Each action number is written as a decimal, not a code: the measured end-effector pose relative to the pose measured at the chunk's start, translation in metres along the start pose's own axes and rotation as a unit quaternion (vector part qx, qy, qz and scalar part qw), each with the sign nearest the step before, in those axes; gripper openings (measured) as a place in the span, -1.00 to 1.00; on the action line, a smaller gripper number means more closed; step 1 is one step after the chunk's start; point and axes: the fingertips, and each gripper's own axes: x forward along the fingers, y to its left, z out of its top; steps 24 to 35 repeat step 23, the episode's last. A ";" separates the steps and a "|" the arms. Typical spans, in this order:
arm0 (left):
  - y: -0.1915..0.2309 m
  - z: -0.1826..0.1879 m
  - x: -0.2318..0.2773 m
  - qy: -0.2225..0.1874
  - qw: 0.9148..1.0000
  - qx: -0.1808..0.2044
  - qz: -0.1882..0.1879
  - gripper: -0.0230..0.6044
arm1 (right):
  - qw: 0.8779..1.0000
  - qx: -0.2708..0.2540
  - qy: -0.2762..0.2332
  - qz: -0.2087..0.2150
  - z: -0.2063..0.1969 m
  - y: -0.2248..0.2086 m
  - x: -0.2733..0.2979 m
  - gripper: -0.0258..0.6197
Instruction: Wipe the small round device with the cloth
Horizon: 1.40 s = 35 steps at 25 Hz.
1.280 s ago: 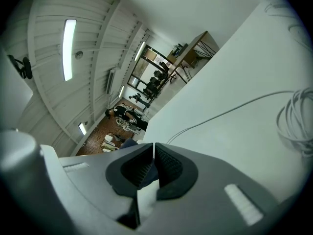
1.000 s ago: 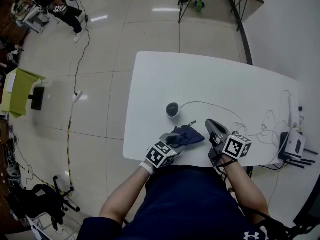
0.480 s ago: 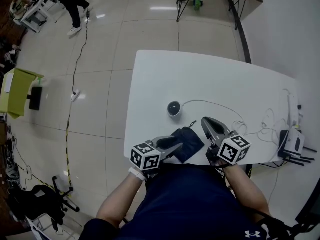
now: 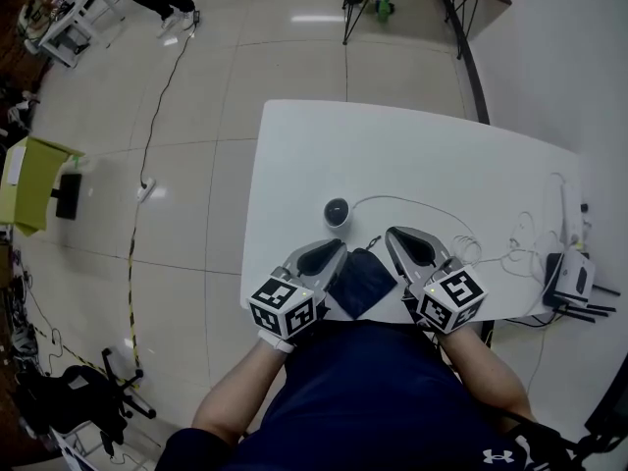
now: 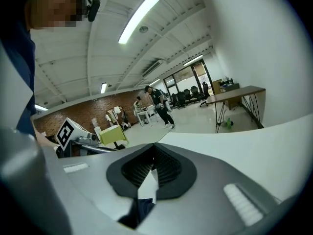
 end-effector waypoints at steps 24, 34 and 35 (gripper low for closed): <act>0.002 -0.013 0.002 0.011 1.000 -0.001 -0.001 -0.79 | 1.000 -0.017 0.005 -0.004 -0.003 -0.004 -0.002 -0.88; 0.002 -0.013 0.002 0.011 1.000 -0.001 -0.001 -0.79 | 1.000 -0.017 0.005 -0.004 -0.003 -0.004 -0.002 -0.88; 0.002 -0.013 0.002 0.011 1.000 -0.001 -0.001 -0.79 | 1.000 -0.017 0.005 -0.004 -0.003 -0.004 -0.002 -0.88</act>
